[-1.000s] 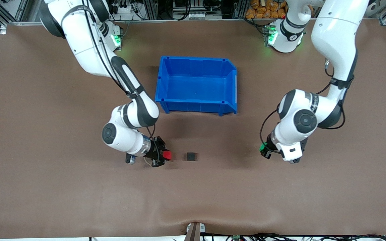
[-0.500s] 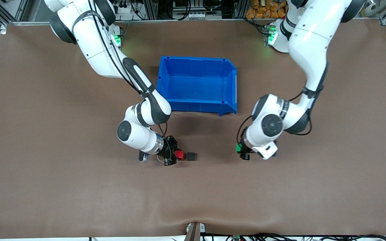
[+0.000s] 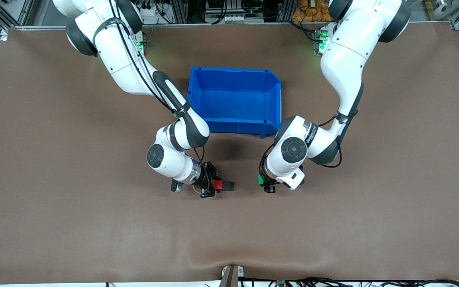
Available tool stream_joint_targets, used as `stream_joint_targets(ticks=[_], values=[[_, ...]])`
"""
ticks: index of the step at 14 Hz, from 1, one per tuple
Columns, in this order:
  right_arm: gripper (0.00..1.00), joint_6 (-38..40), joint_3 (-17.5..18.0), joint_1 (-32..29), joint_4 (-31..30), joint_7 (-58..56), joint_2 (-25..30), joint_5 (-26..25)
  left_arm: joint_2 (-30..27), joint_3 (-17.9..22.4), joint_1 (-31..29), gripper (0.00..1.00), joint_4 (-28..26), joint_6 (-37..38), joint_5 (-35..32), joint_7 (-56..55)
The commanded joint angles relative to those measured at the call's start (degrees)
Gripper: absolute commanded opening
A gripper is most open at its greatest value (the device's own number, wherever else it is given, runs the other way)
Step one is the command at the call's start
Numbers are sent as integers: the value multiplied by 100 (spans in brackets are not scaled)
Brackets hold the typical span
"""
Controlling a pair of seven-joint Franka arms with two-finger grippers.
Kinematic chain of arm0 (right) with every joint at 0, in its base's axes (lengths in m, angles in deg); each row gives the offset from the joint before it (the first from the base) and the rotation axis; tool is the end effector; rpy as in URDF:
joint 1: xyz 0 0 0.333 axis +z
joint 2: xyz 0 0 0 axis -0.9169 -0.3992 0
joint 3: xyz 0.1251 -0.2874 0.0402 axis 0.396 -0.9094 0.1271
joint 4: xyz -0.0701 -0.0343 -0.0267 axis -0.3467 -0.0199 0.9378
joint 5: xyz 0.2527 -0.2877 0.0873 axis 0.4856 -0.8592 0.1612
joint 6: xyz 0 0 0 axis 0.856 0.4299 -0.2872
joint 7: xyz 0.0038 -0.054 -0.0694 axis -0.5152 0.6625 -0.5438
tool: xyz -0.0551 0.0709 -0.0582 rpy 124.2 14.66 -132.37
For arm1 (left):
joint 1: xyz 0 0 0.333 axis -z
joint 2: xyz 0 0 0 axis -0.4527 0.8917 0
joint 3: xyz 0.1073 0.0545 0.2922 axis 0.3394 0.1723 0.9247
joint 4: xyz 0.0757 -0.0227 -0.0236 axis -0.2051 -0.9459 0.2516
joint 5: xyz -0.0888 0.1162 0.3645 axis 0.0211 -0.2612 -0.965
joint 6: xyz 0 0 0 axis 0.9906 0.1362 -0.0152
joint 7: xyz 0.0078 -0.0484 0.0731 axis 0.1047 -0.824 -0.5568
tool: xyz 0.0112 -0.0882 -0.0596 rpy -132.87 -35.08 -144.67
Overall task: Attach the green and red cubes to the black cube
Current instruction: 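Place the green cube against the black cube with the left gripper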
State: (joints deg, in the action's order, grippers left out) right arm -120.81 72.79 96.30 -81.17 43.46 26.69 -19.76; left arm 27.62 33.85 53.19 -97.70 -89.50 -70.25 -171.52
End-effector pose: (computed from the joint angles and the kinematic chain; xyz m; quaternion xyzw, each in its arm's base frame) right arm 0.6567 0.3887 0.1691 -0.6726 0.6985 0.1370 0.2023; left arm 0.6361 -0.3977 0.2166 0.6841 0.7265 -0.0414 0.0497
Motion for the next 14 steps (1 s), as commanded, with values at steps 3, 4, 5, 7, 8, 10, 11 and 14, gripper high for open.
stream_joint_targets(ticks=[3,4,5,7,8,10,11,14], values=[[100,654,-31,-345,69,-54,388,-587,537,22,308,0,726,33,127,-283],[100,1111,-31,-468,87,-71,538,-929,589,13,360,0,753,-19,127,-310],[100,1594,-22,-617,96,-97,748,-1194,625,13,370,0,814,-115,127,-319],[100,2666,-40,-907,174,-159,1048,-1433,765,22,448,0,937,-283,127,-319],[100,3124,-40,-1083,245,-394,1214,-1468,818,13,449,0,981,-301,127,-319],[100,3950,-48,-1425,289,-1071,1583,-1503,853,13,458,0,1025,-389,127,-319],[100,4276,-83,-1584,289,-1212,1898,-1521,853,22,501,0,1017,-476,127,-319],[100,4840,-189,-2111,281,-2571,2673,-1609,906,31,554,0,1025,-634,127,-319]])
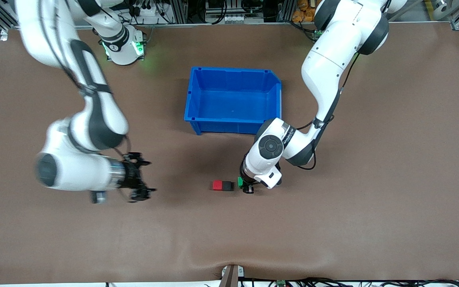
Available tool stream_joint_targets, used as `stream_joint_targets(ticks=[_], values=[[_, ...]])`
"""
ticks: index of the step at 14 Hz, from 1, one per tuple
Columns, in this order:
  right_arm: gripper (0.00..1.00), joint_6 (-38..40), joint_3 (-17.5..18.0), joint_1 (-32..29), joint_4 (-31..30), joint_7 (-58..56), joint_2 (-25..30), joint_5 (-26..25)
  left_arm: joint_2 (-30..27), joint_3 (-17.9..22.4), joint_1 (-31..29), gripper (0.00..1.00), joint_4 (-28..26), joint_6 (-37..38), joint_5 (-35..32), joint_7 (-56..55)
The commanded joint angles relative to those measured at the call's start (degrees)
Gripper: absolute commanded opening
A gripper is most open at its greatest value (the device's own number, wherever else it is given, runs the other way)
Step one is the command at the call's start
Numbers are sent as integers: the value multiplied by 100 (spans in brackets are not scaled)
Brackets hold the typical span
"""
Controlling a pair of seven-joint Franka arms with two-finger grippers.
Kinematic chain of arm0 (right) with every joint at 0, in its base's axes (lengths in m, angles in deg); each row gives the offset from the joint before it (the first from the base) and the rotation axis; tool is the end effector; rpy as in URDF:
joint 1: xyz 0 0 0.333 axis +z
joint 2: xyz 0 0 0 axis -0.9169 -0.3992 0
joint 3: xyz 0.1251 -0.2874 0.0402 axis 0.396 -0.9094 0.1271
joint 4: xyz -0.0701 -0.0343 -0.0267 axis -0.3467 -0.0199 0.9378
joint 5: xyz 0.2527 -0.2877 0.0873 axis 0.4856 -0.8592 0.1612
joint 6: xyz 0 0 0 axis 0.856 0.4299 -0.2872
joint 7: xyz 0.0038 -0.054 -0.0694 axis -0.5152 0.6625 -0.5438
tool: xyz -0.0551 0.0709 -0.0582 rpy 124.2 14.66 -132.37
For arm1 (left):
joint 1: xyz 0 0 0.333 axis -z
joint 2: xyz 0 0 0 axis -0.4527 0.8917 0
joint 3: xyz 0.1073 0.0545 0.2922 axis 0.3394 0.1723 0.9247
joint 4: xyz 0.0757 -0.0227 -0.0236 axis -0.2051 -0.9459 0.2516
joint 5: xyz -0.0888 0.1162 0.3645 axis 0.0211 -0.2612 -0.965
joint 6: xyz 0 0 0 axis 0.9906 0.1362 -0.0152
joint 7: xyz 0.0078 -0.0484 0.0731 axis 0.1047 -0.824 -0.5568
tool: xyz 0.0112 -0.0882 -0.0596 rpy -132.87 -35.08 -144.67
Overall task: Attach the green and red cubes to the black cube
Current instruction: 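Place the green cube against the black cube with the left gripper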
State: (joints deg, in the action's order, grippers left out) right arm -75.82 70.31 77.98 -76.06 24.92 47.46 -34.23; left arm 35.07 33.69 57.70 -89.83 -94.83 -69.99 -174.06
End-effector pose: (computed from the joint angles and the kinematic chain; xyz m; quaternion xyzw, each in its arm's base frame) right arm 0.7038 0.1688 0.4152 -0.8010 0.5722 0.1464 0.0972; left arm 0.6274 -0.4579 0.1902 0.6863 0.7194 -0.0438 0.0977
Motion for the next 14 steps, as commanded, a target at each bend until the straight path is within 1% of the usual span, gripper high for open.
stream_joint_targets(ticks=[1,3,5,6,8,10,11,12,14], values=[[100,621,-3,-420,-230,-1140,754,-223,162,56,121,0,230,-146,102,-65],[100,1201,-47,-763,-230,-1965,1097,-328,206,56,121,0,239,-234,102,-65],[100,1720,-12,-1062,-230,-3019,1475,-591,206,73,156,0,239,-295,102,-65],[100,1862,-12,-1133,-230,-3573,1651,-775,241,73,165,0,239,-313,102,-65],[100,2187,14,-1204,-230,-4934,2064,-1302,267,91,174,0,239,-427,102,-65],[100,2329,-29,-1204,-256,-6436,2433,-1576,311,108,209,0,248,-506,93,-57],[100,2347,-99,-1212,-369,-7183,2626,-1612,320,108,227,0,248,-550,93,-57],[100,2356,-257,-1186,-527,-7765,2802,-1629,329,117,244,0,248,-594,93,-57],[100,2260,-433,-1186,-1211,-8095,3311,-1630,355,117,253,0,248,-647,93,-39]])
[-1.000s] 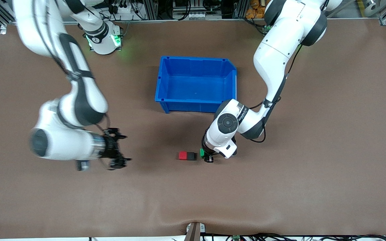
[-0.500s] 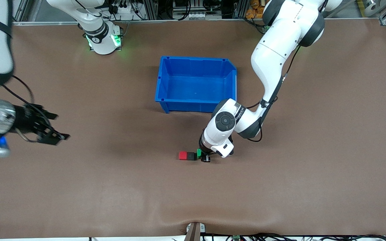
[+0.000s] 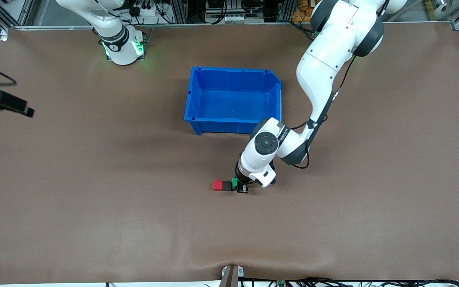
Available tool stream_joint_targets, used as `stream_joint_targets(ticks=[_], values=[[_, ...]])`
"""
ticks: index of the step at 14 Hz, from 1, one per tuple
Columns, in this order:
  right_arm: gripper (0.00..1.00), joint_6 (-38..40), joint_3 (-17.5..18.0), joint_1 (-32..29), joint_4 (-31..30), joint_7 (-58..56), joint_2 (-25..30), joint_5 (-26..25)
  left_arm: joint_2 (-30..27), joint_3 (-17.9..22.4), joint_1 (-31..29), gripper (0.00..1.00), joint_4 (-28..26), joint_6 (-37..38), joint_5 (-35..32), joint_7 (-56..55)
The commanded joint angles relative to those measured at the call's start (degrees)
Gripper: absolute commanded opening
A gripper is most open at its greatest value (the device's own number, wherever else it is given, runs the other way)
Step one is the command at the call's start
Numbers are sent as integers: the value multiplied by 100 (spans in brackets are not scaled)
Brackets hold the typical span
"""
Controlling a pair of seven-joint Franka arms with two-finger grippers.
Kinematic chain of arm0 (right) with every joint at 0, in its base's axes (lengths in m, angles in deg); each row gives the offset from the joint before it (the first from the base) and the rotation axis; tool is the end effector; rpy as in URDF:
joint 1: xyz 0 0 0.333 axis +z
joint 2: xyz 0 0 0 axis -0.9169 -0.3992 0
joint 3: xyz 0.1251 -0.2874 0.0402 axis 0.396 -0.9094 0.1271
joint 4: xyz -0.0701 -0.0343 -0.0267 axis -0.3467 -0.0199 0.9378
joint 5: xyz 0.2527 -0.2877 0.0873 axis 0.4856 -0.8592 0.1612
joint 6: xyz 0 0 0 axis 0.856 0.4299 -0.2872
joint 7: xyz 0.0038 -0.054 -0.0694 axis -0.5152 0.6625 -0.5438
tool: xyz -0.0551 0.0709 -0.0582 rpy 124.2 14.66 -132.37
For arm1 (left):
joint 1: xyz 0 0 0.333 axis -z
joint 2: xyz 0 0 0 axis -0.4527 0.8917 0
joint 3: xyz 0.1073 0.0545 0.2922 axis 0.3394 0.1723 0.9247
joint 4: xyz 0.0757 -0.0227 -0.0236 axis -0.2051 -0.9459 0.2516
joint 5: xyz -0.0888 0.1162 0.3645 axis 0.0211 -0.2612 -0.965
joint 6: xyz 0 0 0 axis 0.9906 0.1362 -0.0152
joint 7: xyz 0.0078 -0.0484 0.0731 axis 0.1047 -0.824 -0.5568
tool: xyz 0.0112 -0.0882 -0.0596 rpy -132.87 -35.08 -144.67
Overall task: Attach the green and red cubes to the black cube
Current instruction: 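Place the green cube against the black cube with the left gripper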
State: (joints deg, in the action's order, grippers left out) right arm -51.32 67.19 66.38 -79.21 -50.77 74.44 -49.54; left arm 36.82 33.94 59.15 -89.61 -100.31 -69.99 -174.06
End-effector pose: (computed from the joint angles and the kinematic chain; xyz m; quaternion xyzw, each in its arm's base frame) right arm 0.5717 -0.0236 0.6601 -0.9974 0.0390 0.0430 0.0421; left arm 0.6214 -0.4736 0.1783 0.6893 0.7115 -0.0386 0.1308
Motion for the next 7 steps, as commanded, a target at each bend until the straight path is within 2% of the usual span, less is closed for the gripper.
stream_joint_targets(ticks=[1,3,4,6,7], values=[[100,-330,-148,-9,-1282,-527,893,-125,180,100,108,0,225,-160,93,-39],[100,-690,-130,0,-1969,-518,1377,-247,189,144,108,0,225,-265,93,-21],[100,-674,-113,9,-1867,-466,1345,-257,180,153,108,13,216,-335,93,-13],[100,-491,-130,-61,-992,-509,960,-257,172,214,99,100,190,-441,49,66],[100,-298,-130,-61,-657,-501,836,-274,145,241,99,100,155,-442,31,84]])
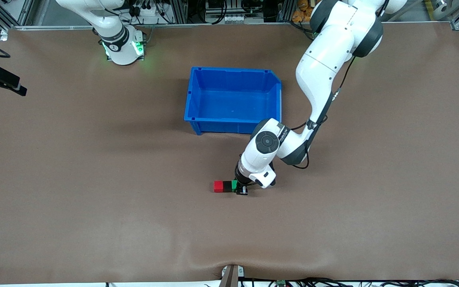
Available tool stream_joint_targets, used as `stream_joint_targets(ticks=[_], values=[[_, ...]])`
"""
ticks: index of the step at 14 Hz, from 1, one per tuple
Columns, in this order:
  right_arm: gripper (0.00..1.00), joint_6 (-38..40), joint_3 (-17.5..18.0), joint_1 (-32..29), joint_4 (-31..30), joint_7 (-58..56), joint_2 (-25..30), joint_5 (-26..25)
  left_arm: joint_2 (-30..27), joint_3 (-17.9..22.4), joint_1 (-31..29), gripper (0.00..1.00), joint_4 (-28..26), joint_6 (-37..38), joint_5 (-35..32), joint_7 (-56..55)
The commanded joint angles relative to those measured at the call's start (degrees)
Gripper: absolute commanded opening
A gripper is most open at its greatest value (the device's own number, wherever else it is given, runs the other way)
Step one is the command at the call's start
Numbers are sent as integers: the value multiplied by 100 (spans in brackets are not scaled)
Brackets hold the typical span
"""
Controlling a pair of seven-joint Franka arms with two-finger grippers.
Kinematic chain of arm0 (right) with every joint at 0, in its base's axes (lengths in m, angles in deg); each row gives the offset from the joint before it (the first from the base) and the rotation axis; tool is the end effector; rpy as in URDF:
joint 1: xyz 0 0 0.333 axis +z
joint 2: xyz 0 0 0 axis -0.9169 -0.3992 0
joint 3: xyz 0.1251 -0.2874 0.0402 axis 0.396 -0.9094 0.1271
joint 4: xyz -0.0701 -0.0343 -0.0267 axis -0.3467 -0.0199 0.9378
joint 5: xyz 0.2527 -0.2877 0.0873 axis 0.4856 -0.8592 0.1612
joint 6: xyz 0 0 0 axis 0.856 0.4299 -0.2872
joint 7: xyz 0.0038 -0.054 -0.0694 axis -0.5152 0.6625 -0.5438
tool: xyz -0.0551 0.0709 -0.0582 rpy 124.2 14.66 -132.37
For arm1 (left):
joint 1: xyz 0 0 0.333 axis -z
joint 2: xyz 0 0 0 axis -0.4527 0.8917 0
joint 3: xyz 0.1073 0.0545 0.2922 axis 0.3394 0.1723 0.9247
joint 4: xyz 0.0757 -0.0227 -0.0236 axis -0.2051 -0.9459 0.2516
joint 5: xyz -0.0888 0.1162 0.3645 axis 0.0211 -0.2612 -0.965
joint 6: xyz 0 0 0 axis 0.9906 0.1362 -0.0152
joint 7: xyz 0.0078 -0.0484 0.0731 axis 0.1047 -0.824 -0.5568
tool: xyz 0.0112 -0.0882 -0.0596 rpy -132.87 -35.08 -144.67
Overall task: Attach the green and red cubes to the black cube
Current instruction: 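Place the green cube against the black cube with the left gripper, then open the left gripper and lift it away from the cubes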
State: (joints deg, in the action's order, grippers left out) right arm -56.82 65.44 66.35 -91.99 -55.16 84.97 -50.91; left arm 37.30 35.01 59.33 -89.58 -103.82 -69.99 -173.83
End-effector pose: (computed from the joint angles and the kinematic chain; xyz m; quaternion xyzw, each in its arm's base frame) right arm 0.5248 -0.0450 0.6680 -0.9990 0.0211 0.0130 0.0377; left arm 0.6291 -0.4691 0.1779 0.6857 0.7106 -0.0260 0.1554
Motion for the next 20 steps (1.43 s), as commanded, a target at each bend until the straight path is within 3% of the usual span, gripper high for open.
stream_joint_targets(ticks=[1,5,7,9,15,20], values=[[100,280,53,3,694,-18,-219,-155,62,143,81,100,143,-82,14,105],[100,561,62,4,624,-44,-236,-164,-350,134,46,100,38,49,-171,149],[100,570,53,12,668,-71,-298,-251,-675,126,-15,100,2,898,-459,298],[100,535,44,12,660,-88,-289,-418,-930,64,-155,100,-24,1138,-532,780],[100,561,80,152,616,-106,-219,-691,-1721,-199,-1086,100,-59,2456,-479,2563],[100,491,71,135,607,-457,-219,-691,-2854,-1033,-2473,100,-893,2975,-452,4531]])
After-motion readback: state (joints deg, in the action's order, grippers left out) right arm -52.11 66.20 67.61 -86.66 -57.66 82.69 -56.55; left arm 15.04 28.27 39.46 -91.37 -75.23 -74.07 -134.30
